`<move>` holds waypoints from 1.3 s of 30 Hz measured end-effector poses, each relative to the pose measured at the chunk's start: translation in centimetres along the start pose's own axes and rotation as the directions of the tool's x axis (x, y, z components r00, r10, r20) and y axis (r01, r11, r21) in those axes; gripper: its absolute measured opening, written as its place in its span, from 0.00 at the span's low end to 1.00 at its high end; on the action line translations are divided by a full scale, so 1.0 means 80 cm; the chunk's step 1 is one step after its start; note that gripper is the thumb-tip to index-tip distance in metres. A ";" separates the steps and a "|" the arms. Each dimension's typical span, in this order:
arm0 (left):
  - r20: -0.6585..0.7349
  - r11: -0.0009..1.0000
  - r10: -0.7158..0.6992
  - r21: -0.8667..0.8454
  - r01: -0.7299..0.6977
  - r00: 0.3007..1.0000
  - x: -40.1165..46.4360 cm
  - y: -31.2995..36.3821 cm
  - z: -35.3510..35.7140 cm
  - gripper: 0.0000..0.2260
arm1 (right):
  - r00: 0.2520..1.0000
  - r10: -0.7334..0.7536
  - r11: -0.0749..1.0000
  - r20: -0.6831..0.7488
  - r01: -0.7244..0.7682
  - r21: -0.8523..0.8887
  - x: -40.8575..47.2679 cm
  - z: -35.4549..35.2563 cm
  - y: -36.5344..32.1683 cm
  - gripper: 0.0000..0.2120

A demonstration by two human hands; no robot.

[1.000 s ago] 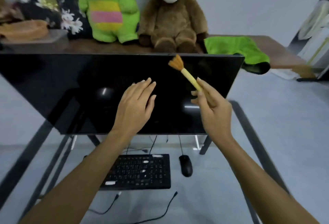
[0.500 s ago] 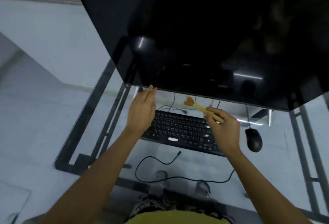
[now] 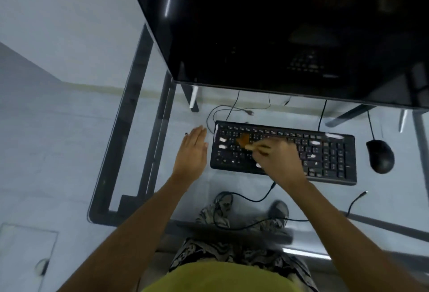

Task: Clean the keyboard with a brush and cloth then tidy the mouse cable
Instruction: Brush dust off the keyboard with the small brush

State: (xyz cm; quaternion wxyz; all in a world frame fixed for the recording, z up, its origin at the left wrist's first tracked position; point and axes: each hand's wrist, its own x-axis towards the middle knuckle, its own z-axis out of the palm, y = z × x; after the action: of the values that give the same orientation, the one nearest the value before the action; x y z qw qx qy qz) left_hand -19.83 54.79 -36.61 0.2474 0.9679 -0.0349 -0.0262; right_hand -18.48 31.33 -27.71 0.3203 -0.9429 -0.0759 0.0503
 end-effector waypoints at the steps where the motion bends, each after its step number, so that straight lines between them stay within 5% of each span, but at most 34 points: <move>1: 0.009 1.000 -0.005 -0.018 0.005 1.000 -0.002 -0.003 0.003 0.20 | 0.996 0.014 1.000 0.089 -0.016 0.016 -0.004 0.002 -0.008 0.04; 3: 0.015 0.999 0.000 -0.032 0.001 1.000 -0.002 -0.006 0.009 0.21 | 0.992 0.017 0.998 0.125 -0.025 0.063 -0.010 0.002 -0.020 0.05; 7: 0.053 0.999 0.025 -0.027 -0.023 0.998 0.001 -0.014 0.017 0.23 | 0.981 0.017 0.999 -0.193 -0.023 -0.027 -0.003 -0.003 -0.016 0.04; 13: 0.073 0.997 0.065 0.039 -0.068 0.995 -0.005 -0.024 0.026 0.25 | 0.997 -0.052 0.998 0.051 0.050 0.040 -0.034 0.015 -0.033 0.06; 17: 0.072 0.997 0.056 0.047 -0.060 0.996 -0.005 -0.024 0.027 0.25 | 0.984 0.054 0.998 -0.169 -0.057 -0.014 -0.027 0.009 -0.019 0.07; 22: 0.072 0.997 0.060 0.037 -0.063 0.996 -0.005 -0.025 0.028 0.25 | 0.991 -0.022 0.992 0.135 0.005 0.124 -0.041 0.016 -0.028 0.08; 26: 0.066 0.997 0.061 0.037 -0.064 0.996 -0.005 -0.025 0.027 0.25 | 0.989 0.085 0.994 -0.123 -0.076 0.082 -0.036 0.011 -0.022 0.09; 30: 0.055 0.997 0.065 0.033 -0.067 0.996 -0.006 -0.025 0.028 0.25 | 0.972 0.007 0.995 0.236 -0.031 0.098 -0.051 0.024 -0.039 0.08; 34: 0.054 0.997 0.065 0.036 -0.067 0.996 -0.005 -0.027 0.028 0.25 | 0.994 -0.065 0.993 0.083 0.056 0.103 -0.040 0.023 -0.053 0.14; 37: 0.053 0.998 0.062 0.023 -0.064 0.997 -0.006 -0.026 0.028 0.25 | 0.940 -0.121 0.987 0.318 0.149 -0.066 -0.037 0.033 -0.057 0.09; 39: 0.054 0.998 0.058 0.020 -0.059 0.997 -0.005 -0.027 0.028 0.26 | 0.944 -0.124 0.986 0.306 0.153 -0.072 -0.036 0.037 -0.058 0.08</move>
State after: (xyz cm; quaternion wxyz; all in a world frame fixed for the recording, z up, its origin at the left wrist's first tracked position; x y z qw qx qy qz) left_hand -20.28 55.62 -39.57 0.2366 0.9681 -0.0701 -0.0442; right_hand -22.26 36.20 -27.07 0.2625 -0.9308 -0.1924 0.1668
